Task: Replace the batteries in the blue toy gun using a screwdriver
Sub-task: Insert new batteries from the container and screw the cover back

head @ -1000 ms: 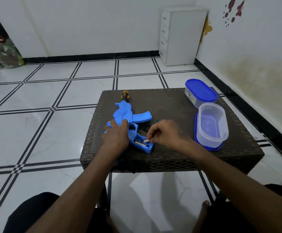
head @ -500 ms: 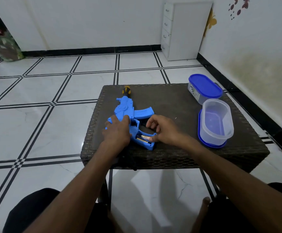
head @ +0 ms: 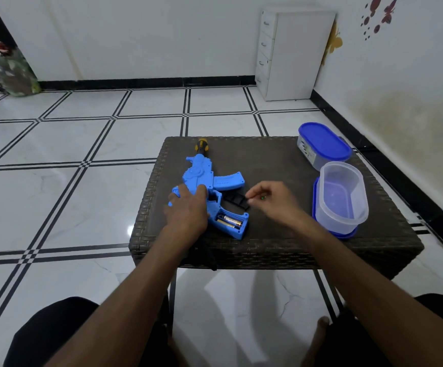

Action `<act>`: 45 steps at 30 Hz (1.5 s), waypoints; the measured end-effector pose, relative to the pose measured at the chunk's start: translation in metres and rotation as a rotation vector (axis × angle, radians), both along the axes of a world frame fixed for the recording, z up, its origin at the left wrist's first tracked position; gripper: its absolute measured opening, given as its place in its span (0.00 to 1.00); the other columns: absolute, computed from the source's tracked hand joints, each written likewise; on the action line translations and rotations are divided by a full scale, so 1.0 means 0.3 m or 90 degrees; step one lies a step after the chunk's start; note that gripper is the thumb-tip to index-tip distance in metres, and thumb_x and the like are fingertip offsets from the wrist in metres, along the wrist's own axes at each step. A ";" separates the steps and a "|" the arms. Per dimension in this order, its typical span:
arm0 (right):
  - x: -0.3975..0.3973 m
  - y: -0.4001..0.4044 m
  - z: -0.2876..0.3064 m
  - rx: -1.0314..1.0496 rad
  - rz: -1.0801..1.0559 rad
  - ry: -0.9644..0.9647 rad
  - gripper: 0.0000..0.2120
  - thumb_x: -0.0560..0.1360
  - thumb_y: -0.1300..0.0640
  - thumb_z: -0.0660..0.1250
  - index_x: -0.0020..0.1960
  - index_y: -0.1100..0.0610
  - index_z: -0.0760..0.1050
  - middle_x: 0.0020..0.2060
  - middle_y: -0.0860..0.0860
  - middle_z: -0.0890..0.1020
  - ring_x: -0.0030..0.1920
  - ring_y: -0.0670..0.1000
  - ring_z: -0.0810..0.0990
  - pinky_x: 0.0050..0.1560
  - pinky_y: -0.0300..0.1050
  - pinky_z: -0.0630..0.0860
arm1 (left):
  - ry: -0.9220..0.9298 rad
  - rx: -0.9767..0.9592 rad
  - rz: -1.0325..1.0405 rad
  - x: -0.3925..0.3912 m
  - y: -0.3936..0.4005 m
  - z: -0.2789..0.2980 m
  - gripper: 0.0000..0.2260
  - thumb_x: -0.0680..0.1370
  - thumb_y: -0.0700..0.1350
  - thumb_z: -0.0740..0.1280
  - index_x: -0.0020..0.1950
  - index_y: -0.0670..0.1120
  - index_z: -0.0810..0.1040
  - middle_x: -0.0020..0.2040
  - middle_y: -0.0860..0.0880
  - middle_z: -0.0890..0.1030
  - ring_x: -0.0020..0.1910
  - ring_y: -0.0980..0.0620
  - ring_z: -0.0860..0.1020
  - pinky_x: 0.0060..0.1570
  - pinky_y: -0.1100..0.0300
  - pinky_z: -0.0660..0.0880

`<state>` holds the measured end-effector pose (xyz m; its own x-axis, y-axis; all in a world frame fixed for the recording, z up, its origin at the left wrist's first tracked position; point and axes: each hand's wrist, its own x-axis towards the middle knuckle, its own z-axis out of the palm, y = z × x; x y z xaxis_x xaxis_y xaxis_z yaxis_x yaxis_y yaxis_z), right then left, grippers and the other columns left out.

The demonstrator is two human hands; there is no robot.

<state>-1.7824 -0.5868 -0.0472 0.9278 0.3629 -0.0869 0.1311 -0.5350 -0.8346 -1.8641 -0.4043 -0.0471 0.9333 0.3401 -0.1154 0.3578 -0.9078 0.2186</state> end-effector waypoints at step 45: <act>-0.151 -0.080 -0.041 0.001 0.083 -0.085 0.14 0.67 0.63 0.78 0.50 0.49 0.84 0.49 0.51 0.80 0.43 0.52 0.81 0.47 0.46 0.82 | 0.009 -0.010 0.002 0.000 0.000 0.000 0.18 0.79 0.48 0.65 0.67 0.50 0.65 0.67 0.40 0.63 0.65 0.36 0.67 0.64 0.41 0.69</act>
<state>-1.8276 -0.6108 -0.0597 0.8758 0.4814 0.0346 0.3091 -0.5044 -0.8062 -1.8640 -0.4043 -0.0471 0.9303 0.3414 -0.1342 0.3642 -0.9031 0.2275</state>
